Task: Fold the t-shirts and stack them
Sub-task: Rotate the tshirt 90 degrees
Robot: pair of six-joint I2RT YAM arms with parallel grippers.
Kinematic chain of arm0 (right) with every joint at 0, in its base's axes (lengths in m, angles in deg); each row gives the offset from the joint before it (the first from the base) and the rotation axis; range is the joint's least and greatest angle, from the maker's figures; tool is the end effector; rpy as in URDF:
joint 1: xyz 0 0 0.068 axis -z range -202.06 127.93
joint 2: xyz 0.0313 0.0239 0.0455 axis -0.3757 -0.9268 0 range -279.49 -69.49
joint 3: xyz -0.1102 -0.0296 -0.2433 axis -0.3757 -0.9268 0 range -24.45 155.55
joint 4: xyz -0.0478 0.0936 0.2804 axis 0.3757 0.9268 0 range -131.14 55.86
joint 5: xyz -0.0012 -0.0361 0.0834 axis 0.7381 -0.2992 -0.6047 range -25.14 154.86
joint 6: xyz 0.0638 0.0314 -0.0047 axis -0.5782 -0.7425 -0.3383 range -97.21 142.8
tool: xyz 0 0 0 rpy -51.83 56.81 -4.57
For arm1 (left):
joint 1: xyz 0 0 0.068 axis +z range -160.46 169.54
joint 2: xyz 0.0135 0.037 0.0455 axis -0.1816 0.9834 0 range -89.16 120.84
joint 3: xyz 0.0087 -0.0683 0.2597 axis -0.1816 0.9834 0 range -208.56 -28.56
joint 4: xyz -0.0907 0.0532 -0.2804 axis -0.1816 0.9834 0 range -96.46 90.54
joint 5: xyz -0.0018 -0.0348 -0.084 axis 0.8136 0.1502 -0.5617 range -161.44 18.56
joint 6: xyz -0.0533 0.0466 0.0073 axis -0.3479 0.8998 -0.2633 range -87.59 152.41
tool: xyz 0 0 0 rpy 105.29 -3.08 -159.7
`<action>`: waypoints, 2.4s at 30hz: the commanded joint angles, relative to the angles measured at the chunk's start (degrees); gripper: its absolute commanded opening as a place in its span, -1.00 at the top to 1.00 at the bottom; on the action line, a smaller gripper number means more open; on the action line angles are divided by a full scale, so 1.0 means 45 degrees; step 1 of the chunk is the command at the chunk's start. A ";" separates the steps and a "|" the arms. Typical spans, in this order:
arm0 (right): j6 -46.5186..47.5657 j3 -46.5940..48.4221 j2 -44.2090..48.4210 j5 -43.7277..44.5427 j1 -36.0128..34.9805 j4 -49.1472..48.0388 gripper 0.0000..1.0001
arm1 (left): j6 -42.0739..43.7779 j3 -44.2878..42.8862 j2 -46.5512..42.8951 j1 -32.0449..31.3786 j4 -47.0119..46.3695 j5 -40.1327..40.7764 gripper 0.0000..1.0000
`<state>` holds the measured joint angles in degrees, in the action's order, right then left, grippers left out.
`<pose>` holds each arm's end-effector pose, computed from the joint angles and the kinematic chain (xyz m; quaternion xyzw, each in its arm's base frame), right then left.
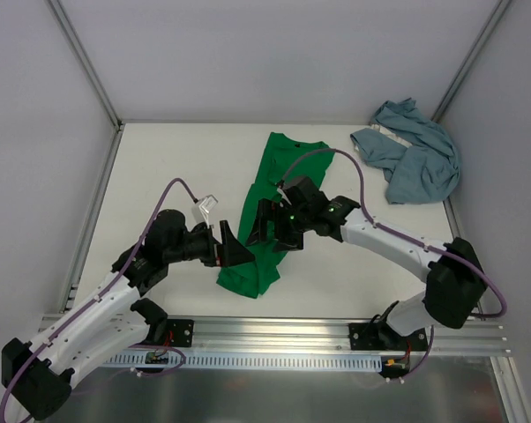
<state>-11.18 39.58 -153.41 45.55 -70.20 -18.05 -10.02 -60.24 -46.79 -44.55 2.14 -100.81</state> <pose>0.2363 0.2927 0.2431 -0.1778 0.8889 0.3742 0.1955 0.1807 -0.1568 0.2533 0.0889 0.7975 -0.5090 0.3115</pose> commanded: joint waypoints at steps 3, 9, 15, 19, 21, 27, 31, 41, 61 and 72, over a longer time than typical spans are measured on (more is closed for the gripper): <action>-0.0398 0.0164 -0.1717 -0.0473 -0.0415 -0.1496 -0.99 | 0.0016 0.0146 -0.0761 -0.0023 0.0315 0.0275 -0.97; -0.0711 0.0302 -0.3224 -0.0845 -0.0689 -0.2551 -0.99 | 0.0074 0.0068 -0.1270 -0.0023 0.0764 0.0451 -0.97; -0.1062 -0.0185 -0.4377 -0.0962 -0.0865 -0.3490 -0.99 | 0.0191 -0.0303 -0.1681 -0.0023 0.1311 0.0549 -0.97; -0.1180 -0.1081 -0.4516 -0.0768 -0.0943 -0.3919 -0.99 | 0.0231 -0.0498 -0.1778 -0.0004 0.1564 0.0608 -0.97; -0.1141 -0.1512 -0.4282 -0.0553 -0.0962 -0.3901 -0.99 | 0.0270 -0.0557 -0.1817 -0.0023 0.1623 0.0608 -0.97; -0.0790 -0.2840 -0.2898 0.0423 -0.0943 -0.3043 -0.99 | 0.0348 -0.0713 -0.1818 -0.0023 0.1722 0.0686 -0.97; -0.0633 -0.3348 -0.2075 0.0970 -0.0807 -0.2516 -0.99 | 0.0367 -0.0753 -0.1721 -0.0023 0.1741 0.0666 -0.97; -0.0458 -0.3936 -0.0552 0.1926 -0.0533 -0.1442 -0.99 | 0.0348 -0.0577 -0.1818 -0.0023 0.1781 0.0725 -0.97; 0.2587 0.4934 -0.2295 0.6259 -0.0240 0.6811 -0.99 | 0.0094 -0.0186 -0.1271 -0.0023 0.0863 0.0471 -0.97; 0.3488 1.2136 -0.9317 0.7338 0.1048 0.9653 -0.99 | 0.0153 -0.0030 -0.1564 -0.0023 0.0999 0.0451 -0.97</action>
<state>3.18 89.96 -192.40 75.73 -67.54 17.73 -9.54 -61.16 -53.02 -44.55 8.46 -97.95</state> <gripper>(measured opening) 0.993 0.988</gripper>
